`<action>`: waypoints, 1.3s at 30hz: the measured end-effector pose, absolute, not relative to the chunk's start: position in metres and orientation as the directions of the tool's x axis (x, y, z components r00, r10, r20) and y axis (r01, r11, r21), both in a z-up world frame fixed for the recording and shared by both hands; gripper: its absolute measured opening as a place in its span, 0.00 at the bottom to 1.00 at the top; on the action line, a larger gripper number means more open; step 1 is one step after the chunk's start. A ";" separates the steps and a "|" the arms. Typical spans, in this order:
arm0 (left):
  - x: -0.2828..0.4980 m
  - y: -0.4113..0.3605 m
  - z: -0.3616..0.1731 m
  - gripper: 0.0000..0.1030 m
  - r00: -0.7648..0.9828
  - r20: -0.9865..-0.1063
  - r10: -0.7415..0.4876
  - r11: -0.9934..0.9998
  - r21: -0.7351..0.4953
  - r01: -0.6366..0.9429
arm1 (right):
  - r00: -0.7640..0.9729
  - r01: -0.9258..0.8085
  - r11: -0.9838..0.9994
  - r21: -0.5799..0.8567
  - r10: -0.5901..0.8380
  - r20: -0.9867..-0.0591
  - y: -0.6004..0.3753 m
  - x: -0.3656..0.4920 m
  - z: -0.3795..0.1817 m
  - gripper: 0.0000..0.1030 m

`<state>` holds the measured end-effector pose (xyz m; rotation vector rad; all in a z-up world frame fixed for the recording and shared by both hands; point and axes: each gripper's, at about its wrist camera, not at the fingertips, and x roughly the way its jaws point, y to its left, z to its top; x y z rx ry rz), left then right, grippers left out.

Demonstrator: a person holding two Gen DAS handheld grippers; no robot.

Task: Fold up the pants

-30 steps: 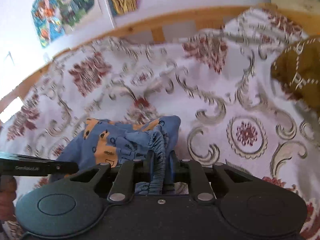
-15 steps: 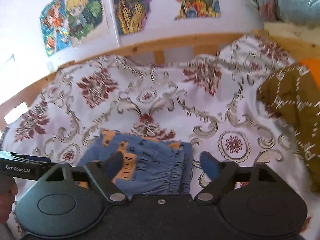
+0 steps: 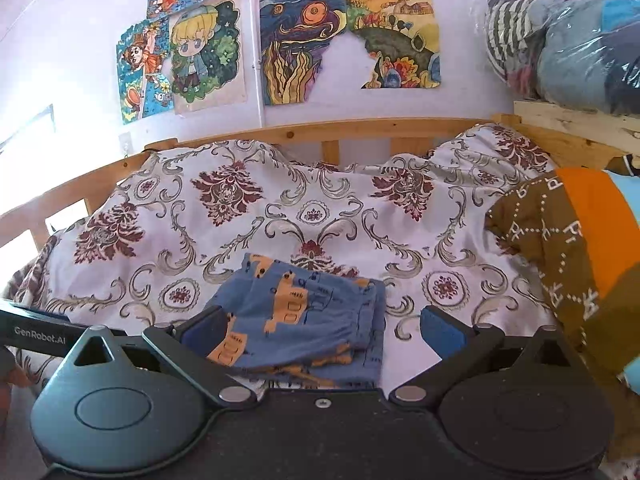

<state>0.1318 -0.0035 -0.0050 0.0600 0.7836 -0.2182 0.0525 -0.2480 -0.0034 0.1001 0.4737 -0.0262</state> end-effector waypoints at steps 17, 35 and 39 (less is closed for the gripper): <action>0.100 -0.016 -0.011 1.00 0.694 -0.705 -0.144 0.957 0.080 0.280 | 0.873 0.065 0.993 0.103 -0.006 -0.488 -0.253 0.032 -0.017 0.99; 0.102 -0.015 -0.015 1.00 0.681 -0.719 -0.142 0.958 0.072 0.276 | 0.866 0.080 0.990 0.119 -0.010 -0.500 -0.256 0.031 -0.023 0.99; 0.102 -0.015 -0.015 1.00 0.680 -0.719 -0.141 0.959 0.072 0.275 | 0.864 0.082 0.989 0.123 -0.009 -0.503 -0.257 0.031 -0.024 0.99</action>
